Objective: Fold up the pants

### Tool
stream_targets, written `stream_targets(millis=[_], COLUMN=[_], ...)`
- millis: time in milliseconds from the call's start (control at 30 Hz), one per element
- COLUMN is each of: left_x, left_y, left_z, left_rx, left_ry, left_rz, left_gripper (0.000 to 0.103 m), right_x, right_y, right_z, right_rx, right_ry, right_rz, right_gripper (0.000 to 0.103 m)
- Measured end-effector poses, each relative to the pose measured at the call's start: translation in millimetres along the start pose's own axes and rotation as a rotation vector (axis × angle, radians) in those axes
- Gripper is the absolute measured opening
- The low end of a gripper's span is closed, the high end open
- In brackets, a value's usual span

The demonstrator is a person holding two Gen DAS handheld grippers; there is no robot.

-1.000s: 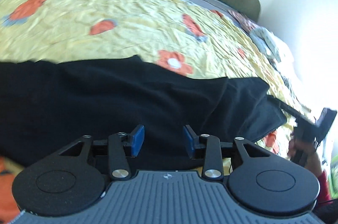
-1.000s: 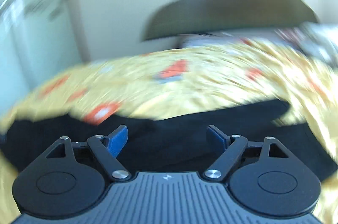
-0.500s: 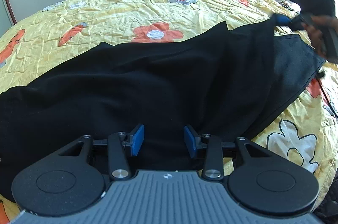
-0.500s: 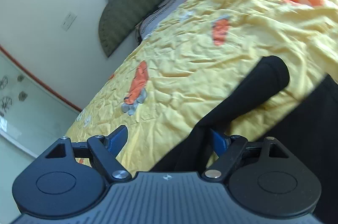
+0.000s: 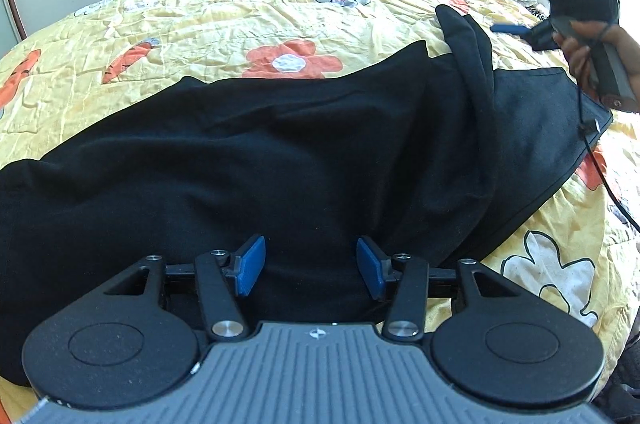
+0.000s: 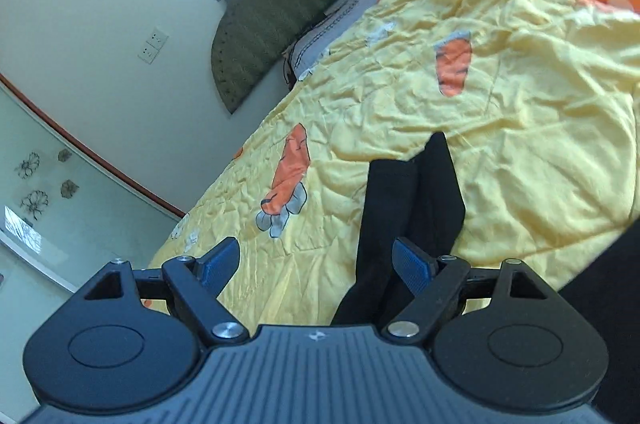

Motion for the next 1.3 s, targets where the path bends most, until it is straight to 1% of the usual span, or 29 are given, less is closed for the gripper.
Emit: stream_targets(millis=[67, 167, 300, 333, 367, 433, 467, 500, 533, 567, 600, 667, 733, 800, 900, 967, 1033, 1067, 1133, 1167, 1233, 1267, 1300], left_x=[-0.8, -1.0, -1.2, -1.5, -1.6, -2.2, -2.5, -2.6, -2.7, -2.5, -1.8, 2.3, 10.0, 19.2, 31.9, 36.6, 37.4, 35.6, 29.0, 24.5, 18.1, 16.1, 14.6], left_y=[0.0, -0.1, -0.4, -0.5, -0.7, -1.2, -1.2, -1.5, -1.8, -1.8, -2.3, -4.4, -9.4, -16.9, -28.2, -33.0, -35.8, -36.8, -37.4, -37.9, -38.6, -38.4, -38.2], left_z=[-0.4, -0.7, 0.1, 0.3, 0.5, 1.0, 1.4, 1.7, 2.2, 2.2, 2.0, 0.7, 1.8, 9.8, 33.5, 54.0, 77.0, 88.5, 105.3, 110.3, 116.6, 117.3, 116.9], left_rx=[0.007, 0.010, 0.006, 0.005, 0.005, 0.004, 0.003, 0.002, 0.001, -0.001, 0.000, 0.016, 0.026, 0.006, -0.078, -0.146, -0.223, -0.259, -0.303, -0.306, -0.299, -0.292, -0.283], left_ry=[0.002, 0.002, -0.003, -0.003, -0.004, -0.005, -0.006, -0.007, -0.009, -0.009, -0.008, 0.005, 0.043, 0.078, 0.103, 0.104, 0.102, 0.099, 0.081, 0.070, 0.073, 0.076, 0.075], left_rz=[0.000, 0.002, 0.004, 0.004, 0.004, 0.005, 0.006, 0.007, 0.007, 0.007, 0.007, 0.016, 0.042, 0.075, 0.132, 0.168, 0.201, 0.210, 0.212, 0.205, 0.190, 0.184, 0.179], left_gripper=[0.056, 0.057, 0.057, 0.058, 0.058, 0.060, 0.060, 0.061, 0.061, 0.061, 0.061, 0.061, 0.061, 0.061, 0.064, 0.069, 0.073, 0.075, 0.075, 0.075, 0.075, 0.075, 0.075], right_x=[-9.8, -27.6, -44.8, -48.4, -51.9, -58.1, -60.7, -62.5, -63.7, -64.0, -62.0, -51.6, -33.6, -10.7, 28.7, 54.8, 74.7, 80.3, 81.4, 76.9, 55.1, 45.9, 34.3], right_y=[2.3, 1.1, -13.7, -18.5, -23.4, -31.3, -33.9, -36.2, -37.6, -38.2, -38.4, -37.6, -36.7, -37.7, -39.4, -38.5, -35.6, -33.7, -27.7, -23.9, -14.6, -11.4, -6.2], right_z=[5.9, 13.3, 14.8, 14.9, 15.6, 18.6, 20.3, 23.4, 27.1, 30.0, 32.2, 30.3, 24.4, 16.7, 5.3, 0.2, -3.8, -5.4, -6.0, -5.1, -3.3, -1.1, 0.3], right_rx=[-0.015, -0.050, -0.071, -0.067, -0.064, -0.074, -0.081, -0.088, -0.097, -0.101, -0.105, -0.096, -0.069, -0.045, -0.016, 0.001, 0.015, 0.028, 0.053, 0.063, 0.068, 0.055, 0.041], right_ry=[-0.027, -0.061, -0.098, -0.088, -0.074, -0.052, -0.042, -0.028, -0.007, 0.009, 0.016, 0.018, 0.026, 0.024, 0.018, 0.018, 0.015, 0.014, 0.005, 0.005, -0.008, -0.014, -0.024], right_rz=[-0.036, -0.064, -0.039, -0.026, -0.014, 0.004, 0.008, 0.012, 0.017, 0.021, 0.029, 0.064, 0.106, 0.154, 0.228, 0.270, 0.294, 0.283, 0.223, 0.187, 0.088, 0.059, 0.030], right_gripper=[0.085, 0.085, 0.084, 0.084, 0.082, 0.070, 0.058, 0.042, 0.032, 0.015, 0.010, 0.007, 0.006, 0.006, 0.006, 0.006, 0.006, 0.006, 0.006, 0.006, 0.008, 0.011, 0.019])
Point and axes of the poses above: each gripper's, at about its wrist camera, not at the fingertips, and x roughly against the way its jaws point, z to its right, y to its underside, the point moved 10 cm from there along -x, roughly the way its jaws point, and after that the axes turned 13 degrees about -z, right-handed, at the moved point
